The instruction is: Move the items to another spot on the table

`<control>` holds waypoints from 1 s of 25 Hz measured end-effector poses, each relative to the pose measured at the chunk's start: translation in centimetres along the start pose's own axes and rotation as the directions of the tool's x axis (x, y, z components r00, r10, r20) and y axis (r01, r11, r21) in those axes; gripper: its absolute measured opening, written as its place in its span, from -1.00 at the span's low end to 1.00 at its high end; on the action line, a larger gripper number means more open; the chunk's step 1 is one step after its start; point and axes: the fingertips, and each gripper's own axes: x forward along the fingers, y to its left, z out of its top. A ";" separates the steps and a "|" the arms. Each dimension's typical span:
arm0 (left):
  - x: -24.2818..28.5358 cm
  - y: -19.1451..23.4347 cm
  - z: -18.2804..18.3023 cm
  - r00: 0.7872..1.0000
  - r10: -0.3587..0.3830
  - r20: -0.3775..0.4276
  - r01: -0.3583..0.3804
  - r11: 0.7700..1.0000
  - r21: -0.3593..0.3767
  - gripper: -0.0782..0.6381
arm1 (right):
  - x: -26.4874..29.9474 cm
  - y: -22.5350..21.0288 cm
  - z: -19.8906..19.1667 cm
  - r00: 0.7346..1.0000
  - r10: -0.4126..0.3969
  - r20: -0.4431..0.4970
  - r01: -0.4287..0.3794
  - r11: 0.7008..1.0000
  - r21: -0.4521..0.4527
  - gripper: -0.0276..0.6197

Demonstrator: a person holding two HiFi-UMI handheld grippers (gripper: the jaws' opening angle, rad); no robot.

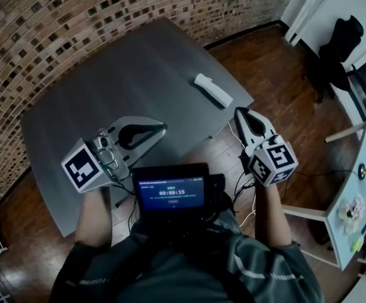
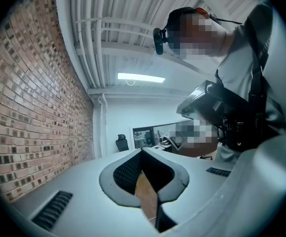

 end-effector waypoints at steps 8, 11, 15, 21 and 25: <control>3.9 -0.3 0.1 0.999 0.033 -0.008 -0.033 0.999 -0.010 -0.80 | -2.2 -1.9 1.2 1.000 0.027 0.013 -0.027 1.000 -0.006 -0.91; 4.7 -0.3 -0.1 0.999 0.031 -0.019 -0.031 0.999 -0.013 -0.80 | -2.4 -2.6 1.6 0.999 0.026 0.021 -0.026 1.000 -0.001 -0.91; 5.1 -0.4 -0.4 0.999 0.033 -0.022 -0.033 0.999 -0.011 -0.80 | -2.5 -2.9 1.6 0.999 0.033 0.020 -0.033 0.999 -0.008 -0.91; 4.9 -0.2 -0.7 0.998 0.044 -0.033 -0.045 0.999 -0.012 -0.80 | -1.8 -2.9 1.9 0.999 0.052 0.018 -0.051 0.999 -0.008 -0.91; 4.8 -0.2 -0.6 0.998 0.043 -0.035 -0.044 0.999 -0.018 -0.80 | -1.5 -2.9 1.9 0.998 0.053 0.015 -0.053 0.999 -0.003 -0.91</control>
